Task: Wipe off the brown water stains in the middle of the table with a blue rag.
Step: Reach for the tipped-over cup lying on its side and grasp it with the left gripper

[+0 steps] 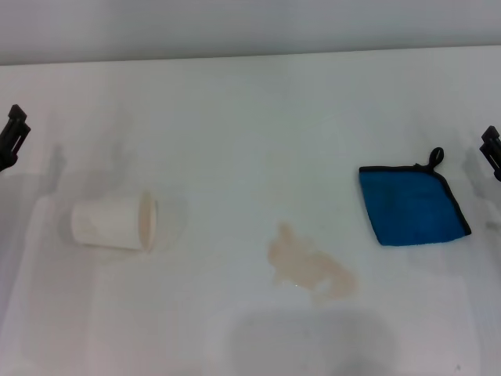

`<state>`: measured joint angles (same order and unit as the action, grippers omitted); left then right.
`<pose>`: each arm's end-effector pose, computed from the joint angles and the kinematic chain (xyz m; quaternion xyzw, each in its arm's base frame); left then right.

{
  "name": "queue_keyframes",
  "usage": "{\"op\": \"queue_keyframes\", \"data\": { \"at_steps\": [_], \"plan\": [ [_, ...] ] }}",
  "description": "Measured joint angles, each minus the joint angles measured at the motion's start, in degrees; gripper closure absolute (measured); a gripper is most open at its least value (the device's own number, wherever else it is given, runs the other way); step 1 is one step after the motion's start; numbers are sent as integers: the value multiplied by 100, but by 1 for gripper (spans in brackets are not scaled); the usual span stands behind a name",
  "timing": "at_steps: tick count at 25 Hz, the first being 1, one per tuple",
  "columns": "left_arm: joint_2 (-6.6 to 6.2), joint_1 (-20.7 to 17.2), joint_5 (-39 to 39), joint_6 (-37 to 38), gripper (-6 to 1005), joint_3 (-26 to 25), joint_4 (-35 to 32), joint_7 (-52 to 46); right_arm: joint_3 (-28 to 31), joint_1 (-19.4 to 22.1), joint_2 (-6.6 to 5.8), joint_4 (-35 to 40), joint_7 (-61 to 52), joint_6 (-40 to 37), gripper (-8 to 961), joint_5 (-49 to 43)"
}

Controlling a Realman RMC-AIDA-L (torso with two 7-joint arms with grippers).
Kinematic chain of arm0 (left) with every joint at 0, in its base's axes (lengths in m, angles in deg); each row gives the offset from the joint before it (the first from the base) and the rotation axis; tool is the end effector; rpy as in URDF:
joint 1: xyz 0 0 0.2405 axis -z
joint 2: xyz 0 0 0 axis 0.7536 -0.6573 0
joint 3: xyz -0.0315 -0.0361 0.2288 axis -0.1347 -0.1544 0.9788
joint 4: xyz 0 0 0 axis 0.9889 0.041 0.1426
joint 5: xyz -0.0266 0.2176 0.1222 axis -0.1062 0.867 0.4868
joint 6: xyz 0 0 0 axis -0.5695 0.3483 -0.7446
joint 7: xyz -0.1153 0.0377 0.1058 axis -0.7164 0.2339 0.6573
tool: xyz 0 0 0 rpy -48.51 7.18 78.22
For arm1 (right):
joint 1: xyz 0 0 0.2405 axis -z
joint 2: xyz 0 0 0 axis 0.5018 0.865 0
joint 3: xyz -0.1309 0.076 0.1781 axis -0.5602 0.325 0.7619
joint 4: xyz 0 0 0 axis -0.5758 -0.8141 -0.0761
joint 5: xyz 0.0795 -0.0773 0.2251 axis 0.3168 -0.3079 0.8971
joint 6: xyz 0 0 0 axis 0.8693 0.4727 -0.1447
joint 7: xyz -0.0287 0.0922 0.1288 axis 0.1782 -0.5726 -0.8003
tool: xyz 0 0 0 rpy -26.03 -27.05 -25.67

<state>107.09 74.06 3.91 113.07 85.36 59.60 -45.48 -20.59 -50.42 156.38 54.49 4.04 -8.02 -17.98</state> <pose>-0.3465 0.3613 -0.0404 -0.6634 -0.3719 -0.3516 0.5459 0.4224 0.2793 -0.0182 -0.5913 0.4195 0.2922 0.6237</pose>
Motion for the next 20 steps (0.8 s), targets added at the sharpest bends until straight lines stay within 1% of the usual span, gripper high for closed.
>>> {"op": "queue_keyframes", "data": {
  "at_steps": [10, 20],
  "plan": [
    [0, 2, 211, 0, 167, 2, 0, -9, 0, 8, 0, 5, 0, 0, 112, 0],
    [0, -22, 209, 0, 167, -27, -20, -21, -2, 15, 0, -2, 0, 0, 112, 0]
  ]
}}
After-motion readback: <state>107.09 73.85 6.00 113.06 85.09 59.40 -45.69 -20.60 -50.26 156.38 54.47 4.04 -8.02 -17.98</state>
